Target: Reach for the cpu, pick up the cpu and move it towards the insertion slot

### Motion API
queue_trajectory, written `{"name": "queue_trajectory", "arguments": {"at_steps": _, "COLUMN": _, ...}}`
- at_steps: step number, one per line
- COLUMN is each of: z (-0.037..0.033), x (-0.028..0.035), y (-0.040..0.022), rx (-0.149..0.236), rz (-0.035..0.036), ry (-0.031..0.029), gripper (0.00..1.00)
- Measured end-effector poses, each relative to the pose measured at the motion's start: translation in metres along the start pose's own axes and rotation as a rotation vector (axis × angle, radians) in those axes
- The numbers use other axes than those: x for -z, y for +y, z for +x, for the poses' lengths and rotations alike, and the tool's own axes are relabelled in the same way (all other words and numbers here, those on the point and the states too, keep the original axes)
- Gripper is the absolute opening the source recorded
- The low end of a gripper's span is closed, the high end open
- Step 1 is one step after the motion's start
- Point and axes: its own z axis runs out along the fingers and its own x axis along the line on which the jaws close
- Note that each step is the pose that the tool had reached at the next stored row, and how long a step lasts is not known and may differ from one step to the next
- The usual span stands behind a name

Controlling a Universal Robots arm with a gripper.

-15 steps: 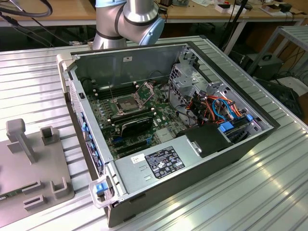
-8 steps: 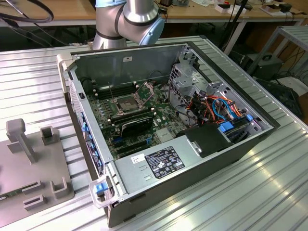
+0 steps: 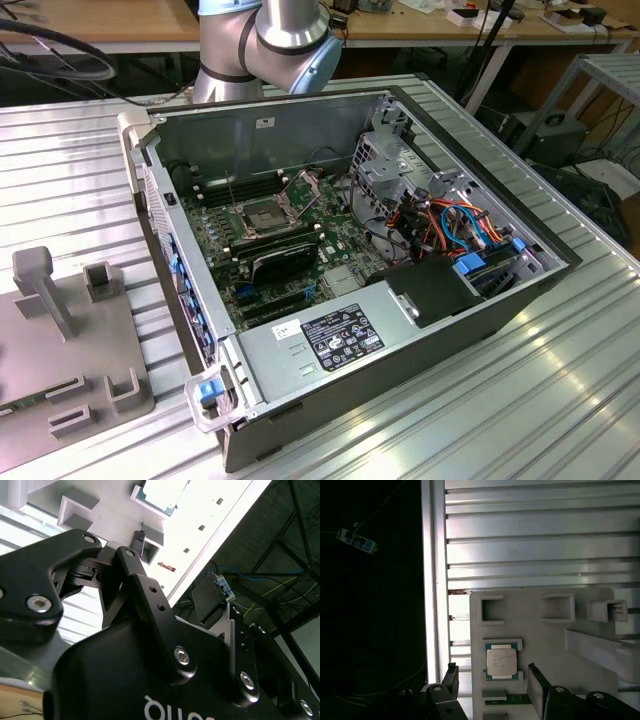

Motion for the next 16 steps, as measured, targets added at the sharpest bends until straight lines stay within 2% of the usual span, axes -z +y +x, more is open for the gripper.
{"name": "queue_trajectory", "arguments": {"at_steps": 16, "z": -0.0007, "x": -0.0354, "y": -0.0018, "rx": 0.000, "rz": -0.0001, "ry": -0.0001, "gripper": 0.66}}
